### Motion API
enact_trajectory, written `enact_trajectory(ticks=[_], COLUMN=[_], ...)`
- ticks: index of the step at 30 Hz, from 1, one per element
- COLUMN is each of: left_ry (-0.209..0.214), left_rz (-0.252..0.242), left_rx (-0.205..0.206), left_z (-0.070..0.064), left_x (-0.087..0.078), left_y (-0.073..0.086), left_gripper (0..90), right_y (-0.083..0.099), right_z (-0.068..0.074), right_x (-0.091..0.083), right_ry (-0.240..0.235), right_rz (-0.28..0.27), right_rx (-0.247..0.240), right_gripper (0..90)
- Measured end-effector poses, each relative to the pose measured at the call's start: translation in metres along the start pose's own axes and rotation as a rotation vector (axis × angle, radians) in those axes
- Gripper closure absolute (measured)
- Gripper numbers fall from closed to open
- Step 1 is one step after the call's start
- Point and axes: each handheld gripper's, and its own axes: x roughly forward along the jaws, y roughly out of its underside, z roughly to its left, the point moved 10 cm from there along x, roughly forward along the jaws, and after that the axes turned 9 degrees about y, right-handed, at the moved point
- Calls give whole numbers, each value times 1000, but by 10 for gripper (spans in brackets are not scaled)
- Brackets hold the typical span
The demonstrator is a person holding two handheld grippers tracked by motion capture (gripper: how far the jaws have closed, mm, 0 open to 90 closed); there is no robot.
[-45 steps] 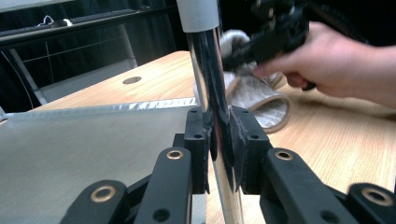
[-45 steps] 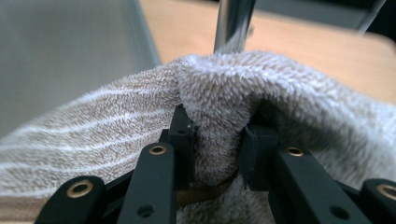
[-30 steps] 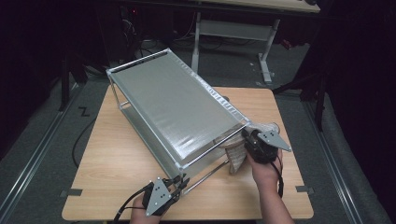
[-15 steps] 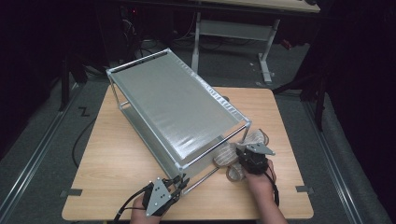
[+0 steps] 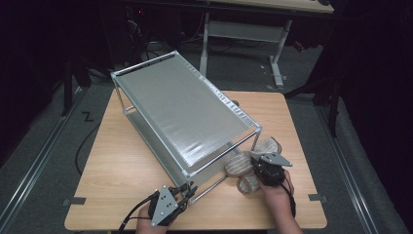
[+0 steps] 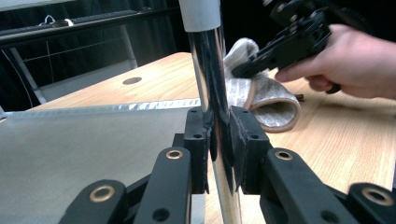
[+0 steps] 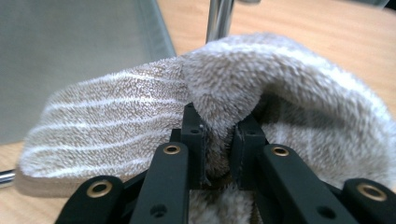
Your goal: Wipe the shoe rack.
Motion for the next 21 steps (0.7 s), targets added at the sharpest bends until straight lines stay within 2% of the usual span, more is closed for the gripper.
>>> enact_trajectory(ticks=[8, 11, 17, 21], left_ry=[-4, -6, -8, -8], left_rz=[-4, -6, -7, -8], left_rx=[-2, -5, -6, -9], left_z=[0, 0, 0, 0], left_x=[1, 1, 1, 2], left_y=[0, 0, 0, 0], left_gripper=[772, 771, 770, 770], right_y=[-15, -14, -2, 13], right_z=[-20, -34, -62, -71], right_x=[-46, -65, -87, -81], right_ry=[36, 80, 155, 167], right_rz=[-96, -119, -118, -73], right_rx=[7, 9, 29, 54], right_gripper=[783, 783, 782, 780])
